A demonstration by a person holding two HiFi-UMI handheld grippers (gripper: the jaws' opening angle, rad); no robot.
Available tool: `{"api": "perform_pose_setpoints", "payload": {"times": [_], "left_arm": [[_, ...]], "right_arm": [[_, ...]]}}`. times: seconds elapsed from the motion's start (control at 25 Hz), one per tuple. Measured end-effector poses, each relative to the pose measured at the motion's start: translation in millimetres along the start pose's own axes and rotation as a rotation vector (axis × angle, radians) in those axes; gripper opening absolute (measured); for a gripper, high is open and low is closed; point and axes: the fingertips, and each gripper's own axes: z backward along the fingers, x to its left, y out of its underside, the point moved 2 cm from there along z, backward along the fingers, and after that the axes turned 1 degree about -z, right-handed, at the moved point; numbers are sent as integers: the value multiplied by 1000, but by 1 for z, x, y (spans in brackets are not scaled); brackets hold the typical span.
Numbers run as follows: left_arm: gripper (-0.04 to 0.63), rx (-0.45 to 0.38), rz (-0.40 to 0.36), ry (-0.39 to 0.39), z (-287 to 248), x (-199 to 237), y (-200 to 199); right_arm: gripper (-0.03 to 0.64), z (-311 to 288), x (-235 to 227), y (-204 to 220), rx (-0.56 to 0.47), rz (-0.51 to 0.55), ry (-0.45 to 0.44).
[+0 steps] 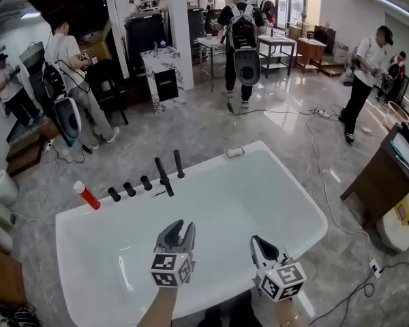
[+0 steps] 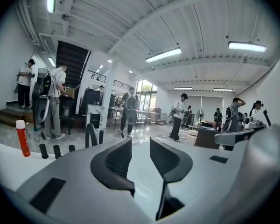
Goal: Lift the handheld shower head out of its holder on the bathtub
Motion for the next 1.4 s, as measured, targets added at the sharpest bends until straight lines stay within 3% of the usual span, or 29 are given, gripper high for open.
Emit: {"api": "perform_pose_setpoints", "payload": {"times": [0.76, 1.08, 1.4], "left_arm": [[135, 14, 29, -320, -192, 18, -18], [140, 15, 34, -390, -274, 41, -22], [152, 32, 44, -404, -349, 91, 8]], "right_arm": [[6, -180, -163, -31, 122, 10, -297], [6, -253, -206, -29, 146, 2, -359], [6, -326, -234, 0, 159, -22, -347]]}}
